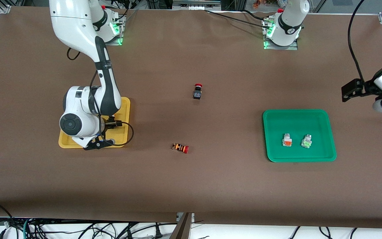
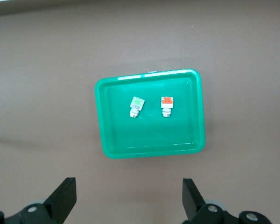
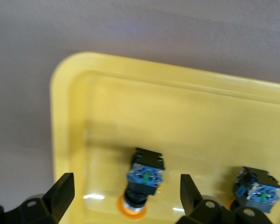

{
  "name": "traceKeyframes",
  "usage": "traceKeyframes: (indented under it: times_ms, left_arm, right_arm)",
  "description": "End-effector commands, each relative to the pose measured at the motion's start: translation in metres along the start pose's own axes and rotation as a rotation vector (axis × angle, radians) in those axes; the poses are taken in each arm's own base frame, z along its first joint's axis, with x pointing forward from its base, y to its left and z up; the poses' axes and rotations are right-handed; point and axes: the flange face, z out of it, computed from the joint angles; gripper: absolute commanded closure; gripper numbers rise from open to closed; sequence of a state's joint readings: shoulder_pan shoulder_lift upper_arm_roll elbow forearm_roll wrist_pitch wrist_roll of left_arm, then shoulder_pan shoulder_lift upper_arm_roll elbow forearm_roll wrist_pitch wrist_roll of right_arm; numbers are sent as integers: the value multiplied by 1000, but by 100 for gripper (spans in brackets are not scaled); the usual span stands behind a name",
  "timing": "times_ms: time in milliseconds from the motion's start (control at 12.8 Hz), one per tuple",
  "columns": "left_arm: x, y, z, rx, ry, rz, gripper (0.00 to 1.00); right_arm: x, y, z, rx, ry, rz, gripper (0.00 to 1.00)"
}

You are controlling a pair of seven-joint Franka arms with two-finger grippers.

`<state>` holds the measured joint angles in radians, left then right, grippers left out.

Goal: Place green and yellow buttons in trays
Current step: 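Place the blue button in the yellow tray while the left gripper withdraws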

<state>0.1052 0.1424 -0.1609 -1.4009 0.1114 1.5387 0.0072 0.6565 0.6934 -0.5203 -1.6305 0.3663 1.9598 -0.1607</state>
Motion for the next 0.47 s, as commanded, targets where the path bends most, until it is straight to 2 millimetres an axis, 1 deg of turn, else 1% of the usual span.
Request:
traceKeyframes:
  times_ms: [0, 78, 157, 235, 314, 392]
  left_arm:
    - [-33, 11, 11, -15, 56, -18, 0]
    - [-38, 14, 13, -20, 44, -22, 0]
    - [-38, 11, 11, -43, 39, -29, 0]
    - [-37, 12, 11, -55, 36, -20, 0]
    - [-36, 11, 13, -57, 33, -22, 0]
    - [-36, 11, 13, -57, 31, -22, 0]
  right_arm:
    - [-11, 1, -43, 3, 10, -20, 0]
    - [-20, 5, -64, -19, 18, -25, 0]
    - [-33, 9, -87, -22, 4, -19, 0]
    - [-50, 14, -116, -24, -5, -14, 0]
    - [-68, 21, -139, -23, -19, -5, 0]
    - [-92, 29, -170, -24, -13, 0, 0]
